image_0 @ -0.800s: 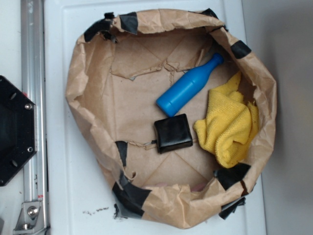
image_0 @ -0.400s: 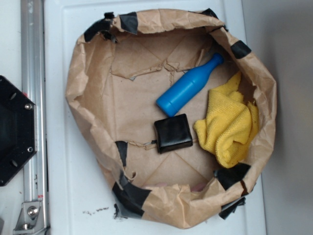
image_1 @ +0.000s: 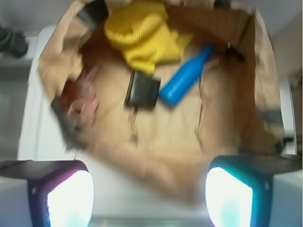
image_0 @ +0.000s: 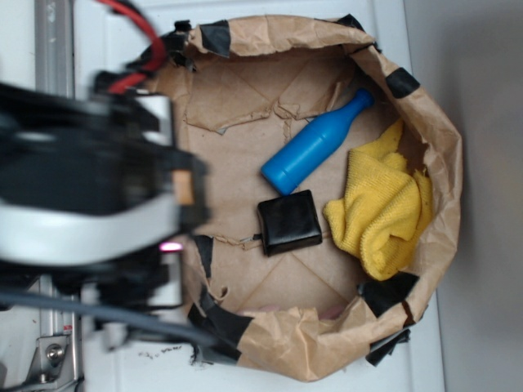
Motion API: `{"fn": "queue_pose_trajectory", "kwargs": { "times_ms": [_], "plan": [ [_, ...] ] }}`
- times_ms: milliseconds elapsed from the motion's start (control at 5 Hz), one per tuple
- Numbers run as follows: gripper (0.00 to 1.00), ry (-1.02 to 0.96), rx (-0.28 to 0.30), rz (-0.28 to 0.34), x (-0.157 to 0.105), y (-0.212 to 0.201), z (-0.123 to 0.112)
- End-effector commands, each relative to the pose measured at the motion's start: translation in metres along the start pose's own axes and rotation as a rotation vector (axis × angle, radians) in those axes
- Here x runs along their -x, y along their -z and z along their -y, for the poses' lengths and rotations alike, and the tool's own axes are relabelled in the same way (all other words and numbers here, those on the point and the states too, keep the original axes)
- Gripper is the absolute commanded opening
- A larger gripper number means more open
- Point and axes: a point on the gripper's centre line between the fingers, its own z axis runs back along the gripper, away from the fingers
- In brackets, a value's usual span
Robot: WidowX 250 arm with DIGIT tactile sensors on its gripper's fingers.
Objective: Grab the yellow cloth.
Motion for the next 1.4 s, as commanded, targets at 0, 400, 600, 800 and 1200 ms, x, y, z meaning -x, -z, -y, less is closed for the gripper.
{"fn": "queue_pose_trajectory", "kwargs": {
  "times_ms": [0,400,600,800,1200],
  "plan": [
    [1.0,0.111,0.021,0.038,-0.054,0.066,-0.014],
    [1.0,0.232,0.053,0.098,-0.084,0.099,0.0],
    [1.0,0.265,0.091,0.126,-0.099,0.101,0.006],
    [1.0,0.326,0.115,0.143,-0.099,0.104,0.023],
    [1.0,0.436,0.049,0.186,-0.098,0.137,0.056]
  ]
}}
